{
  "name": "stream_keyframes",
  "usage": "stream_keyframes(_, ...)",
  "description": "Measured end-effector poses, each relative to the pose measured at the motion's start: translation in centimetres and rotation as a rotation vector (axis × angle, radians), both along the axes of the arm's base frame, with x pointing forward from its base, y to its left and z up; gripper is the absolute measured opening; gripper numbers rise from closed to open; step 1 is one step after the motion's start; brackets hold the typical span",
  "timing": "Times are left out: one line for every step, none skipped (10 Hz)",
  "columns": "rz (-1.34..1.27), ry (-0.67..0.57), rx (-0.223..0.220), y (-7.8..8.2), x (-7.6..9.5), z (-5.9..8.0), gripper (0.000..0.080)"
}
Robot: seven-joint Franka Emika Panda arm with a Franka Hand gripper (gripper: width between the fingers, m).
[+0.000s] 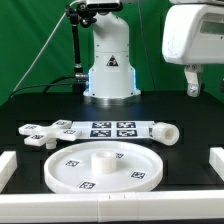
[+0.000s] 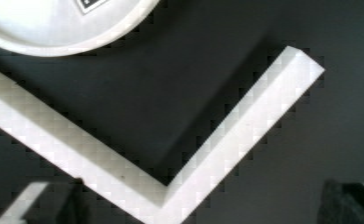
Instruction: Assemble round table
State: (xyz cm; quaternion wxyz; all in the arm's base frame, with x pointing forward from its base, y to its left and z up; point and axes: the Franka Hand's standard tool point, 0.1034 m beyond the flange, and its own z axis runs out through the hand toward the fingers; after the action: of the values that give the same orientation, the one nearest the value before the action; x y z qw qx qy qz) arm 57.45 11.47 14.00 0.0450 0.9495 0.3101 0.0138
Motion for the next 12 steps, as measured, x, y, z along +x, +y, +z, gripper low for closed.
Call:
stream_keyframes(0.0,0.0,0.0,0.0,0.0,0.0,0.0649)
stream_keyframes(0.0,0.0,0.0,0.0,0.0,0.0,0.0649)
stream_keyframes(0.0,0.0,0.0,0.0,0.0,0.0,0.0649)
stream_keyframes(0.0,0.001,0.001,0.0,0.0,0.0,0.0649)
stream_keyframes(0.044,0.002,0.001,-0.4,-0.1,-0.2,0.0649)
stream_keyframes(0.114,0.006,0.0,-2.9,-0.7,-1.0,0.0649)
stream_keyframes(0.136,0.017,-0.003,-5.7,-1.2,-1.8,0.0649)
stream_keyframes(0.171,0.021,-0.005,-7.9,-1.4,-2.5,0.0649)
stream_keyframes(0.201,0.033,-0.007,-10.1,-1.5,-3.4,0.0649)
stream_keyframes(0.238,0.041,-0.009,-11.9,-1.3,-4.1,0.0649)
stream_keyframes(0.261,0.05,-0.008,-13.5,-0.9,-4.9,0.0649)
stream_keyframes(0.237,0.043,-0.006,-12.8,-0.7,-4.7,0.0649)
